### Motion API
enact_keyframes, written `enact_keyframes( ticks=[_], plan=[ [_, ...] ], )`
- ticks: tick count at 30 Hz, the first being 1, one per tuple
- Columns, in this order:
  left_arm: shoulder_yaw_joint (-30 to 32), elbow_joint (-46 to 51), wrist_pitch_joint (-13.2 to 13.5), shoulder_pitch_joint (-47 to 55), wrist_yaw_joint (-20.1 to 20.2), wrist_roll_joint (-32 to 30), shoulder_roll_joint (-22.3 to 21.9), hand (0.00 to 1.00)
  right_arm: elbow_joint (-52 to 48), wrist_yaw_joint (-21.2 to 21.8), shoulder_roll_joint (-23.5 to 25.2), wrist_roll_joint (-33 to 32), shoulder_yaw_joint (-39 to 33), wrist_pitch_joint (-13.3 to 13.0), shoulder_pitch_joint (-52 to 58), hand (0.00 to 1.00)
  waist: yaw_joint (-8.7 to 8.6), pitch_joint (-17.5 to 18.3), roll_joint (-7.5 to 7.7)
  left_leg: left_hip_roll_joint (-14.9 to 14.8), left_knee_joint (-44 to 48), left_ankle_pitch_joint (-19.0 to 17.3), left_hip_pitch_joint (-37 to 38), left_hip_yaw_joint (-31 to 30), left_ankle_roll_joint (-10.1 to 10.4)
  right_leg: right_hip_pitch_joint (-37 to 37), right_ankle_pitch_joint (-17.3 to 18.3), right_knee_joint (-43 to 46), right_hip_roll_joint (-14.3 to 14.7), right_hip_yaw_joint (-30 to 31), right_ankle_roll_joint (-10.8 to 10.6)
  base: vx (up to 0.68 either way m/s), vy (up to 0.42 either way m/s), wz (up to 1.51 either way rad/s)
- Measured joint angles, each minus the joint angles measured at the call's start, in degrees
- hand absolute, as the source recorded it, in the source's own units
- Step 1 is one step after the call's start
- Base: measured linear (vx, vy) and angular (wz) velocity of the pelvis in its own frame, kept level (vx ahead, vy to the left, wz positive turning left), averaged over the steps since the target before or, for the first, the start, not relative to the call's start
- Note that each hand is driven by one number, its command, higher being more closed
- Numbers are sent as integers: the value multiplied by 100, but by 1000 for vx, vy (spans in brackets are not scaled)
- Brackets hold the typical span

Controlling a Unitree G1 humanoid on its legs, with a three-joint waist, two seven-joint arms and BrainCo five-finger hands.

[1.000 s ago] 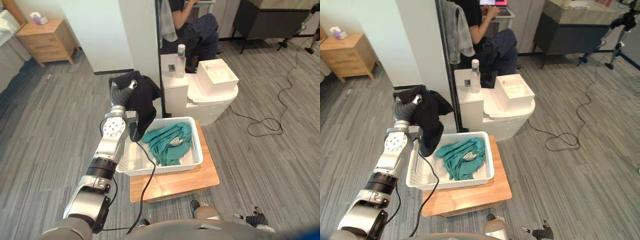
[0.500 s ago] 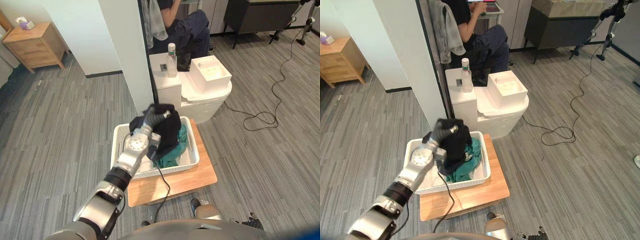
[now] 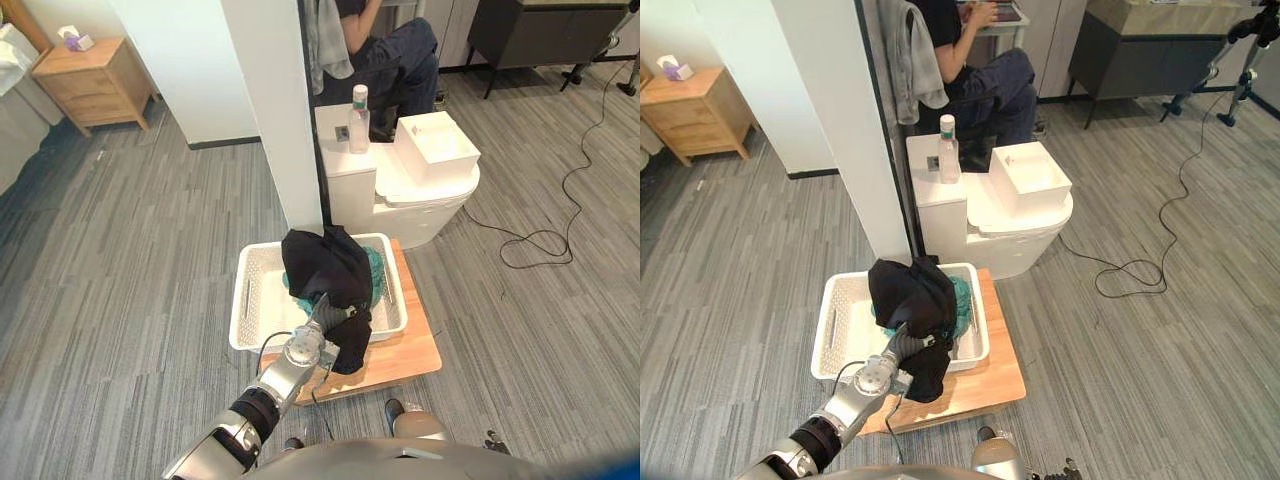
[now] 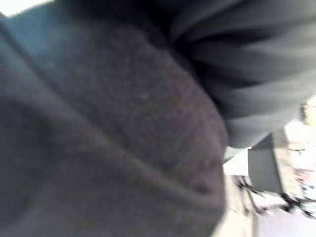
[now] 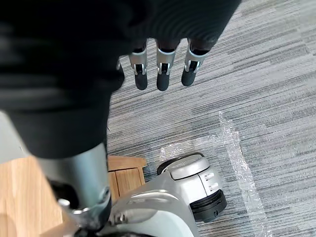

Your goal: Tidy the bed and pick cloth on bed and put in laundry

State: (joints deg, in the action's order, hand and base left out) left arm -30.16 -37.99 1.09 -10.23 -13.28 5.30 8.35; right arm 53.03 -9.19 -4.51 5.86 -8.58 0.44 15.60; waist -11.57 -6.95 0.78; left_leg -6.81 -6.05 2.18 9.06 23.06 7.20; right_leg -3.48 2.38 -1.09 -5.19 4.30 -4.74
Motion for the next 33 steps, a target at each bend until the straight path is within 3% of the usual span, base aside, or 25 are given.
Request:
enact_keyframes(
  ticks=[10, 11, 16, 23, 27, 33],
  plan=[
    [1089, -618, -120, -384, -1056, -653, 24, 100, 22, 1, -13, 2, 190, 5, -9, 0, 15, -18, 33, -22, 0, 1, -33, -8, 0, 16, -2, -19, 14, -25, 0, 1, -1, 1],
    [1179, -641, -169, -445, -1111, -649, 65, 0, 22, 2, -17, 1, 221, 5, -9, 0, 15, -25, 43, -23, 0, 1, -36, -7, 0, 20, -2, -19, 15, -25, 0, 0, 0, 0],
    [1460, -703, -337, -615, -1157, -652, 328, 0, 23, 12, -26, 0, 256, 25, -13, 0, 14, -56, 72, -19, 2, 7, -141, 0, -2, 122, -18, -14, 13, -24, -9, 0, 0, 0],
    [1505, -851, -456, -666, -779, -297, 322, 0, 22, 61, -93, -3, 353, 4, -40, 0, 13, -74, 62, -39, 3, 8, -125, 18, 1, 107, -19, -15, 31, -26, -8, 0, 0, 0],
    [1504, -851, -380, -660, -589, -138, 228, 0, 25, 113, -104, -2, 346, -68, -38, 0, 12, -80, 54, -39, 3, 12, -99, 23, 5, 91, -19, -1, 30, -25, -8, 0, 0, 0],
    [1443, -441, 9, -458, -537, 26, 121, 0, 16, 186, -105, 2, 328, -150, -36, 0, 22, -104, 40, -29, 1, 19, 6, -8, 0, -24, -7, 8, 18, -50, 2, -5, -2, 2]
  ],
)
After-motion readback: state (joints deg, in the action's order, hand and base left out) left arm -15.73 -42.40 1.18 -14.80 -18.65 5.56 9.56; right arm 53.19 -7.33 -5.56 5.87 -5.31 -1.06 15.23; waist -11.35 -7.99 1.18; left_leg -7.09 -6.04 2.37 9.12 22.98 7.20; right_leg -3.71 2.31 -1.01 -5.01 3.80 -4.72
